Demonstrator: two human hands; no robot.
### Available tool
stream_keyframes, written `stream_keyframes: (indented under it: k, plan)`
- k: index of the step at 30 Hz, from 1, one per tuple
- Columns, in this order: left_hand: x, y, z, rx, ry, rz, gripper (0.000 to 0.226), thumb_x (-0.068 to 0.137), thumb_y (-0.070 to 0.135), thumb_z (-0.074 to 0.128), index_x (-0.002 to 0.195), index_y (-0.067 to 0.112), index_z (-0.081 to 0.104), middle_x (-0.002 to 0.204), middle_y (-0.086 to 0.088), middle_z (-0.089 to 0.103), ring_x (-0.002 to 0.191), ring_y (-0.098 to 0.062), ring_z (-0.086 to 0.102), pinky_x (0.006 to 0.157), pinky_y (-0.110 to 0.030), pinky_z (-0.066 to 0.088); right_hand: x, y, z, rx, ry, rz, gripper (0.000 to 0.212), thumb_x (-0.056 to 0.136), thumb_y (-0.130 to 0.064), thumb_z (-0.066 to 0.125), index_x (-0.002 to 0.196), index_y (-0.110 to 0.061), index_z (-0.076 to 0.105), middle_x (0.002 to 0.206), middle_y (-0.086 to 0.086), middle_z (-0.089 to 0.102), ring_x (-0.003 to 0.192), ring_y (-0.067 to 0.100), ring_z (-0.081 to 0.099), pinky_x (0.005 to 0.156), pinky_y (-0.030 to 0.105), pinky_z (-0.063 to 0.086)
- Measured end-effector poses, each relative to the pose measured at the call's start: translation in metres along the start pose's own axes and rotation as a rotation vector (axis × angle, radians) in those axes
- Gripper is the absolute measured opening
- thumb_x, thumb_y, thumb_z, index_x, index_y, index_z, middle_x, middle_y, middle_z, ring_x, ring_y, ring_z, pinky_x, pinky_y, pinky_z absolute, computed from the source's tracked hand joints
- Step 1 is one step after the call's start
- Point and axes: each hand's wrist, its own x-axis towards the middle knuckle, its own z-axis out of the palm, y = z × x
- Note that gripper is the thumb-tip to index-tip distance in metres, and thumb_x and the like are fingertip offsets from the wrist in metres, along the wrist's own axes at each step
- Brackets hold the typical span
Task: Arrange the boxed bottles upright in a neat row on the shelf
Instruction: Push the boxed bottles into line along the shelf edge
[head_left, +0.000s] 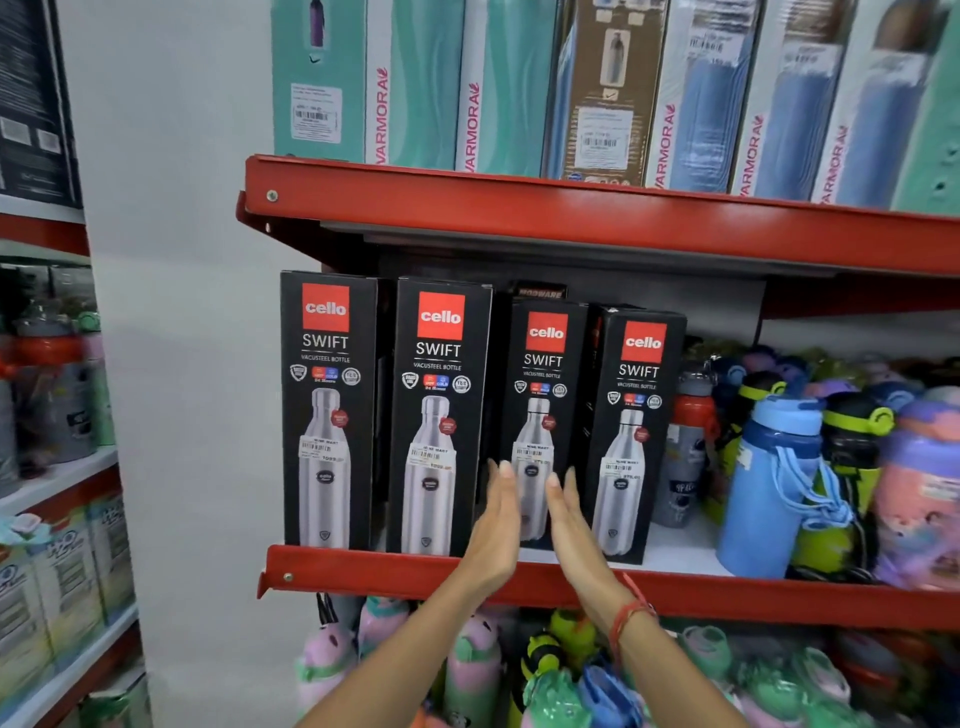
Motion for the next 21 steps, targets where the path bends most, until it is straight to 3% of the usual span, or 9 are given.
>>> stream_keyframes:
  k: [4, 8, 16, 19, 21]
  plan:
    - [-0.001, 0.003, 0.001, 0.015, 0.012, -0.022, 0.079, 0.08, 0.077, 0.002, 0.151, 0.04, 0.003, 0.161, 0.006, 0.014, 0.147, -0.021, 0.016, 0.12, -0.043, 0.012, 0.002, 0.004, -0.007, -0.051, -0.035, -0.02, 0.072, 0.087, -0.07, 0.02, 0.148, -0.044, -0.009, 0.159, -0.013, 0.009, 0.146, 0.019, 0.017, 0.116, 0.043, 0.015]
    - [-0.016, 0.003, -0.006, 0.035, 0.002, -0.001, 0.076, 0.084, 0.074, 0.002, 0.15, 0.038, 0.006, 0.16, 0.011, 0.012, 0.147, -0.015, 0.013, 0.118, -0.039, 0.008, -0.006, 0.009, -0.02, -0.087, -0.07, -0.042, 0.075, 0.082, -0.077, 0.02, 0.147, -0.047, -0.005, 0.158, -0.018, 0.01, 0.146, 0.015, 0.016, 0.116, 0.043, 0.016]
    - [-0.041, 0.002, -0.01, 0.078, -0.023, 0.037, 0.076, 0.083, 0.074, 0.002, 0.15, 0.038, 0.002, 0.159, 0.011, 0.013, 0.146, -0.012, 0.014, 0.117, -0.036, 0.008, -0.029, 0.009, -0.029, -0.145, -0.1, -0.063, 0.071, 0.087, -0.071, 0.02, 0.149, -0.044, -0.001, 0.155, -0.018, 0.018, 0.146, 0.013, 0.015, 0.116, 0.04, 0.011]
    - [-0.045, 0.003, -0.01, 0.128, -0.03, 0.027, 0.075, 0.084, 0.073, 0.004, 0.151, 0.039, 0.0, 0.154, 0.005, 0.034, 0.14, -0.017, 0.034, 0.114, -0.036, 0.022, -0.031, 0.012, -0.03, -0.163, -0.098, -0.084, 0.068, 0.09, -0.067, 0.022, 0.149, -0.043, 0.0, 0.155, -0.017, 0.02, 0.145, 0.013, 0.017, 0.115, 0.037, 0.013]
    - [-0.046, 0.004, -0.006, 0.21, 0.011, 0.038, 0.076, 0.087, 0.07, 0.008, 0.153, 0.033, 0.003, 0.136, 0.006, 0.052, 0.123, -0.014, 0.05, 0.103, -0.029, 0.034, -0.03, 0.015, -0.033, -0.136, -0.106, -0.095, 0.068, 0.089, -0.068, 0.023, 0.149, -0.044, 0.004, 0.154, -0.018, 0.021, 0.143, 0.013, 0.024, 0.116, 0.037, 0.015]
